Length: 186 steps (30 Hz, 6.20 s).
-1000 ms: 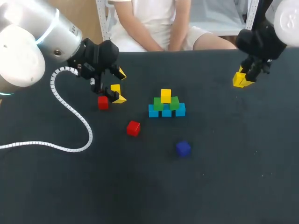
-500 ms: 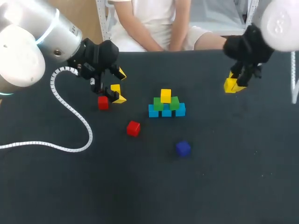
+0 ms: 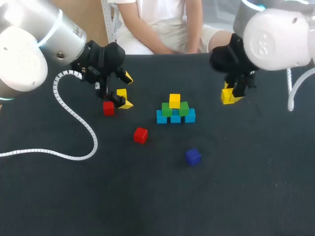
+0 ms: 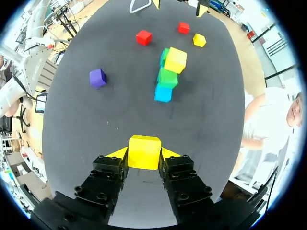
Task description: Place the blue cubes, place green cubes on the blue cubes, place the yellow cubes on the green cubes, then place the red cubes on the yellow cubes, and place purple cube on the red cubes.
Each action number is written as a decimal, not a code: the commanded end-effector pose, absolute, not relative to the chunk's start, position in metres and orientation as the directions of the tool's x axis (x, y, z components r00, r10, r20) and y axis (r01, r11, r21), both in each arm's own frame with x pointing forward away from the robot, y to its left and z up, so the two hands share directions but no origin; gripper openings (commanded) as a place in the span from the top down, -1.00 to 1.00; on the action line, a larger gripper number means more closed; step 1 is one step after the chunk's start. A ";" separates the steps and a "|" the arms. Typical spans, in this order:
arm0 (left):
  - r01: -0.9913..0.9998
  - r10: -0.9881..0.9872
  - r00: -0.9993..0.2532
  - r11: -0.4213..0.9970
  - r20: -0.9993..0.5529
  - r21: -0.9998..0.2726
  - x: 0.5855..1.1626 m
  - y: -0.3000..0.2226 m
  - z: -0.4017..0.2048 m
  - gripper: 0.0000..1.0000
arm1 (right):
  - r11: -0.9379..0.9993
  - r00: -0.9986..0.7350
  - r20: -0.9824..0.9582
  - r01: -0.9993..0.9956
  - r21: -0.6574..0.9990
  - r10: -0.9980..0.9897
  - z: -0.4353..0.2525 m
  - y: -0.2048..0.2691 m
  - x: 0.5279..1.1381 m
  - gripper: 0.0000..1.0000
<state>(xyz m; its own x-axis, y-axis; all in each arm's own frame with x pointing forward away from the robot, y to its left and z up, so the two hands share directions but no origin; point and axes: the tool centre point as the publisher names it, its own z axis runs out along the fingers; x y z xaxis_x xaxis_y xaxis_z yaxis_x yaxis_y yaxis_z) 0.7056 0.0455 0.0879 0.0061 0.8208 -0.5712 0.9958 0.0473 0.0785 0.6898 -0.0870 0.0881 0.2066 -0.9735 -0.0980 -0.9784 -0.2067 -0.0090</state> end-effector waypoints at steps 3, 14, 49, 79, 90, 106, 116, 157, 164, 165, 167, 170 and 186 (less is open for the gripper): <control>0.996 0.820 0.008 0.045 -0.572 0.078 0.706 0.046 0.088 -1.00 | -0.221 0.219 -0.118 -0.975 -0.002 -0.969 0.086 -0.069 0.690 1.00; 0.996 0.820 0.008 0.045 -0.572 0.078 0.706 0.046 0.088 -1.00 | -0.249 0.241 -0.179 -0.968 0.025 -0.954 0.080 -0.031 0.693 1.00; 0.996 0.820 0.008 0.045 -0.572 0.078 0.706 0.046 0.088 -1.00 | -0.216 0.209 -0.140 -0.976 0.039 -0.968 0.084 -0.012 0.690 1.00; 0.996 0.820 0.008 0.045 -0.572 0.078 0.706 0.046 0.088 -1.00 | -0.158 0.154 -0.113 -0.987 0.032 -0.982 0.069 0.009 0.710 1.00; 0.996 0.820 0.008 0.045 -0.572 0.078 0.706 0.046 0.088 -1.00 | -0.169 0.163 -0.108 -0.985 0.045 -0.981 0.063 0.013 0.712 1.00; 0.996 0.820 0.008 0.045 -0.572 0.078 0.706 0.046 0.088 -1.00 | -0.188 0.182 -0.100 -0.981 0.052 -0.978 0.059 0.020 0.717 1.00; 0.996 0.820 0.008 0.045 -0.572 0.078 0.706 0.046 0.088 -1.00 | -0.191 0.185 -0.098 -0.980 0.054 -0.978 0.057 0.020 0.718 1.00; 0.996 0.820 0.008 0.045 -0.572 0.078 0.706 0.046 0.088 -1.00 | -0.188 0.182 -0.108 -0.981 0.048 -0.977 0.050 0.022 0.720 0.80; 0.996 0.820 0.008 0.045 -0.572 0.078 0.706 0.046 0.088 -1.00 | -0.191 0.185 -0.108 -0.980 0.057 -0.977 0.050 0.024 0.719 0.18; 0.996 0.820 0.008 0.045 -0.572 0.078 0.706 0.046 0.088 -1.00 | -0.191 0.184 -0.108 -0.980 0.058 -0.977 0.050 0.024 0.719 0.16; 0.996 0.820 0.008 0.045 -0.572 0.078 0.706 0.046 0.088 -1.00 | -0.190 0.183 -0.107 -0.980 0.060 -0.977 0.050 0.024 0.719 0.04; 0.996 0.820 0.008 0.045 -0.572 0.078 0.706 0.046 0.088 -1.00 | -0.191 0.183 -0.110 -0.980 0.063 -0.977 0.050 0.024 0.719 -1.00; 0.996 0.820 0.008 0.045 -0.572 0.078 0.706 0.046 0.088 -1.00 | -0.181 0.172 -0.187 -0.983 0.032 -0.967 0.063 0.015 0.722 -1.00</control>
<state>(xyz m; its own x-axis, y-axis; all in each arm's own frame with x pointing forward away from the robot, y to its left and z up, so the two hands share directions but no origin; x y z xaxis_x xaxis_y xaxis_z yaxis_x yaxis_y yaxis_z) 0.7056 0.0454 0.0880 0.0061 0.8208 -0.5713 0.9958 0.0472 0.0785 0.7255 0.0253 0.0593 0.1710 -0.9734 -0.1523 -0.9830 -0.1791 0.0410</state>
